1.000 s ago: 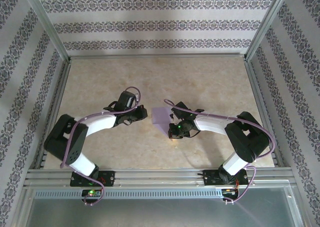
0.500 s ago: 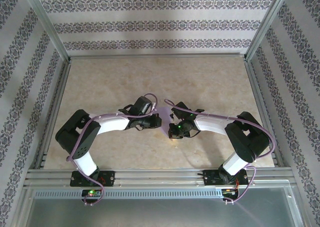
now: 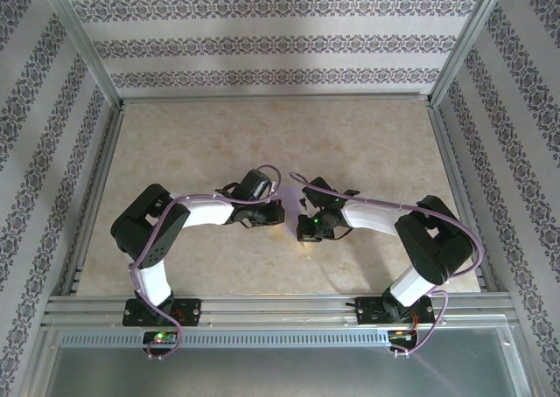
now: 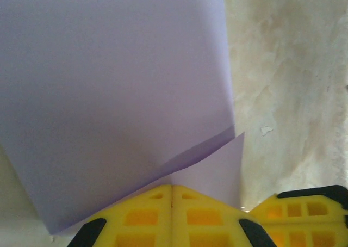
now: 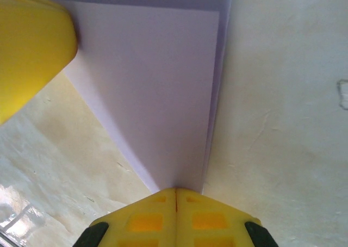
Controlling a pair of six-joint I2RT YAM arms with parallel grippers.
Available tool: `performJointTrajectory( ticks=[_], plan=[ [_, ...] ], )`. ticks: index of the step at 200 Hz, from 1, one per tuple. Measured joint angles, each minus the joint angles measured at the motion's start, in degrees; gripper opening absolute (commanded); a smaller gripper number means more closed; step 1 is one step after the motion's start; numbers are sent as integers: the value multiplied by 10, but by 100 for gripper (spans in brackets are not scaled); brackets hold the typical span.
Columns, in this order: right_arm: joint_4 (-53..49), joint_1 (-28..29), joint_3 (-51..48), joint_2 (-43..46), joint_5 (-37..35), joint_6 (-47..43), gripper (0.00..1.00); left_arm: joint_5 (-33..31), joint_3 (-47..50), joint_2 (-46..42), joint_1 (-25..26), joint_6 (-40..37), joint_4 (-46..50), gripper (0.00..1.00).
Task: Fold a paper plane with a square sheet of paper (fold left side to right side)
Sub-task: Third fold the triangle at the center of the table.
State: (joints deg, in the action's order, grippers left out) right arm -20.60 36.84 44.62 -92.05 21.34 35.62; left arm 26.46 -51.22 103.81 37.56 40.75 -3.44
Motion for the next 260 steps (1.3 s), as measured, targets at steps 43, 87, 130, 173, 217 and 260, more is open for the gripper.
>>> performJointTrajectory(
  ticks=[43, 87, 130, 173, 217, 260],
  plan=[
    [-15, -4, 0, 14, -3, 3, 0, -9, 0, 6, 2, 0, -2, 5],
    [-5, -3, 9, 39, 6, 20, 0, -10, 0, 6, 3, 0, -2, 4],
    [25, 0, 32, 9, 12, 31, 0, -11, -3, 7, 3, 0, 0, 3],
    [47, 12, 40, -34, 17, 37, 0, -15, -7, 9, 3, 0, 5, 2],
    [50, 13, 40, -50, 17, 37, 0, -19, -17, 11, 4, -1, 22, 1],
    [71, 11, 22, -43, 20, 46, 0, -25, -20, 12, 7, -3, 27, 1]
  ],
)
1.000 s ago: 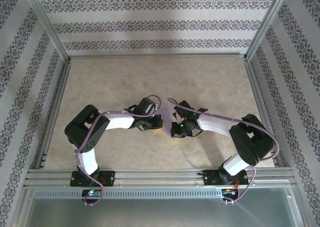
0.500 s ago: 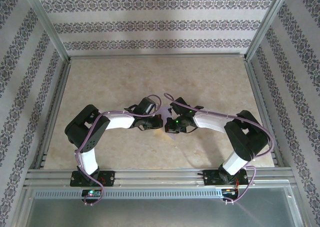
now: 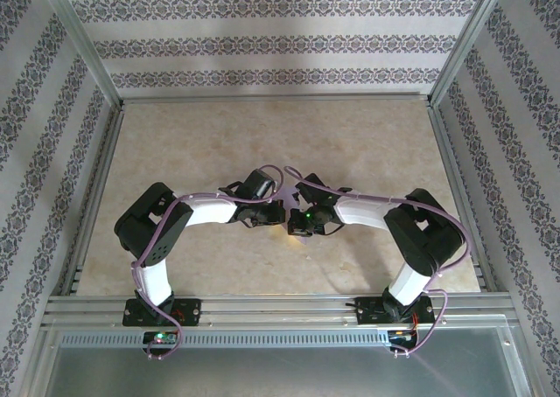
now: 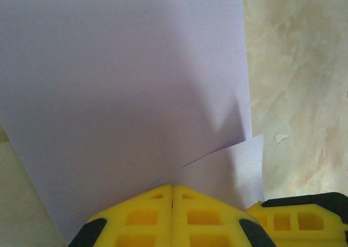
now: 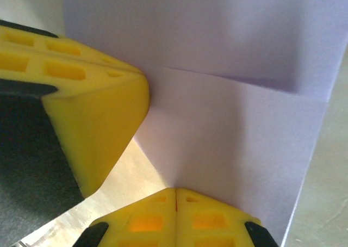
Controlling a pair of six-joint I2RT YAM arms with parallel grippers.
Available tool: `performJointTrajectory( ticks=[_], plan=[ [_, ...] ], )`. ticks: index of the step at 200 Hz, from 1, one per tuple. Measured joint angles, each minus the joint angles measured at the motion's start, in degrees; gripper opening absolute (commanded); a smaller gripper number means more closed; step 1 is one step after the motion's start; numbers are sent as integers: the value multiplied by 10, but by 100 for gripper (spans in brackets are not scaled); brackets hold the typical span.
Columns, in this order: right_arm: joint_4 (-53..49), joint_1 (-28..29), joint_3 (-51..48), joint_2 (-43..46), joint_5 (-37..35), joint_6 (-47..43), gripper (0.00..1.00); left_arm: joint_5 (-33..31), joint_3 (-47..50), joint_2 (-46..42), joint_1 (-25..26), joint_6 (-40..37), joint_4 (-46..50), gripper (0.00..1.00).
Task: Fold a paper plane with a square sheet of paper (fold left side to right side)
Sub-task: Third fold the triangle at the center of the table.
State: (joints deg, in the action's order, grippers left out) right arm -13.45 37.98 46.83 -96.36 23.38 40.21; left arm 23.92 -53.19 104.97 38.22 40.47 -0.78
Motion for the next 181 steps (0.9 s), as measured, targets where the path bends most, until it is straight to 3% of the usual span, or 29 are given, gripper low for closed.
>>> performJointTrajectory(
  ticks=[75, 121, 149, 181],
  plan=[
    [41, -19, -88, 66, 29, 20, 0, -3, -3, 1, 0, -7, 6, 0],
    [-16, -39, -118, 120, 30, 14, 0, -2, -5, 1, 0, -11, 6, 1],
    [-61, -88, -123, 199, 25, -14, 21, 0, -5, 1, 0, -6, 2, 15],
    [-61, -136, -115, 253, 30, -57, 38, 4, -5, -5, 0, 14, -12, 30]
  ],
)
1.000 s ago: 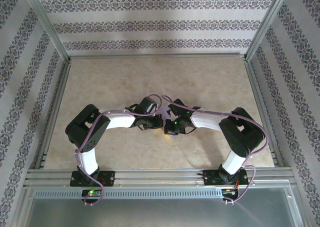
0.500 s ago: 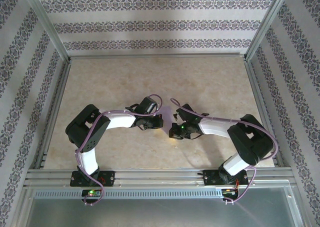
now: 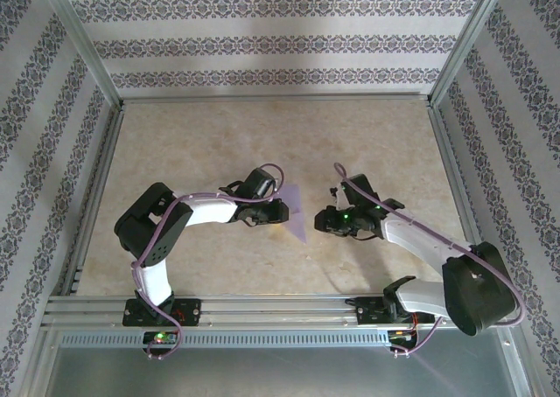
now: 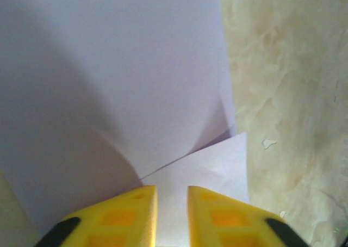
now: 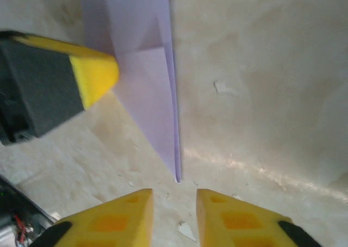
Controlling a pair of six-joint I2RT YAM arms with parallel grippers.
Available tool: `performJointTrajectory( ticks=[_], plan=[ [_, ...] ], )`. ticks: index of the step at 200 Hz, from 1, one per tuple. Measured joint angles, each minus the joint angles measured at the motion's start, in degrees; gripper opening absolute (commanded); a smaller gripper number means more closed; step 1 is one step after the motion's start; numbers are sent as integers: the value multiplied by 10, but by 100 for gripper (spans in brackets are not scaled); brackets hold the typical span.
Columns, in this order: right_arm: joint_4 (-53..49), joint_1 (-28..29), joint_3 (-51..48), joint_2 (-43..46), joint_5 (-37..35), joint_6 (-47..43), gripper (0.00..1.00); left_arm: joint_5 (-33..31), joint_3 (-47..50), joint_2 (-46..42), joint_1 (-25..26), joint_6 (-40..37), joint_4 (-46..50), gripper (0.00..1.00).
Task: Fold a paper plane with a square sheet of paper (fold left side to right side)
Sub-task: Third fold the triangle at the center of the table, then fourth fold the wing at the center of the table.
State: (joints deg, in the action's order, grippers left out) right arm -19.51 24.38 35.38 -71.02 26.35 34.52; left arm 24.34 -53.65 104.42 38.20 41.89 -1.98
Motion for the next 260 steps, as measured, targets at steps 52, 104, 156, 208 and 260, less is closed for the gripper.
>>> performJointTrajectory(
  ticks=[52, 104, 156, 208, 260],
  plan=[
    [51, -12, 34, -62, 30, -75, 43, -27, 10, -99, -17, 17, 1, 46],
    [108, -5, 73, -170, 48, -121, 44, -56, 62, -188, -69, 20, 19, 53],
    [140, 4, 104, -241, 62, -134, 37, -49, 104, -186, -76, 50, 21, 54],
    [151, 9, 109, -256, 72, -136, 4, -30, 116, -155, -87, 77, -19, 54],
    [148, 1, 104, -194, 75, -129, 0, -2, 117, -129, -92, 96, -70, 52]
  ],
)
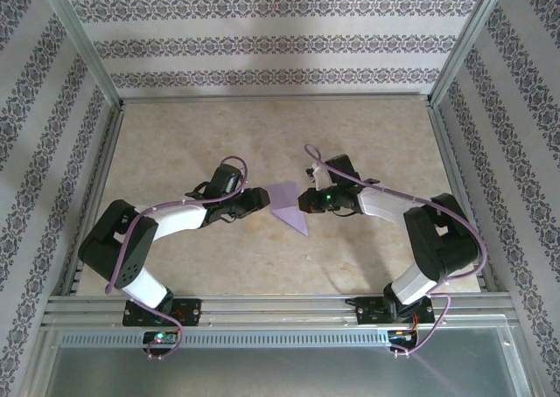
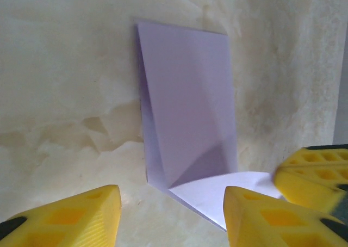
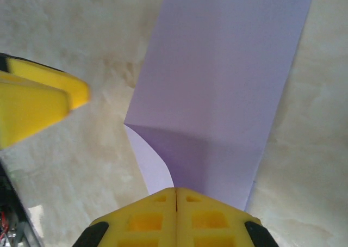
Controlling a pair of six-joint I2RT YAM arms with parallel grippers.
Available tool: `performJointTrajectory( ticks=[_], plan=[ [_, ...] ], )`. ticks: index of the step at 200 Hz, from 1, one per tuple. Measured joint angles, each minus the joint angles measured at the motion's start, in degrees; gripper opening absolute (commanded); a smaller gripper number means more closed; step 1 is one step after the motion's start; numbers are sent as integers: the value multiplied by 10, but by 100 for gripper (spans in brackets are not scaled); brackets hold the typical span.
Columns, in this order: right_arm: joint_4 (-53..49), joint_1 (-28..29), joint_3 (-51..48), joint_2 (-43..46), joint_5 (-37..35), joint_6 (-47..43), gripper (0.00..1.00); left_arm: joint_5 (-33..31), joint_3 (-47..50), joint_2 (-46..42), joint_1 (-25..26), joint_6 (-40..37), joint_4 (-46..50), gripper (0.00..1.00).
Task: Fold a paper plane with a square sheet of paper (fold left side to right side)
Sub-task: Fourth fold the wing at the center of the table.
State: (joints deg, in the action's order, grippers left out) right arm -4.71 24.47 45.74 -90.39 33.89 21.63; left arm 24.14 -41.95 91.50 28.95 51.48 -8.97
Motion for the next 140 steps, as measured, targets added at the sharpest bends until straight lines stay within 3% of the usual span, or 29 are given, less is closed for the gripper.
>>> performJointTrajectory(
  ticks=[90, 114, 140],
  plan=[
    [3, -7, -20, 35, 3, 9, 0, 57, -38, 103, -2, 33, -80, 43],
    [3, -7, -21, 35, 3, 10, 0, 62, -53, 119, -2, 40, -92, 35],
    [3, -10, -21, 37, 3, 11, 4, 69, -68, 141, -2, 45, -110, 17]
  ],
)
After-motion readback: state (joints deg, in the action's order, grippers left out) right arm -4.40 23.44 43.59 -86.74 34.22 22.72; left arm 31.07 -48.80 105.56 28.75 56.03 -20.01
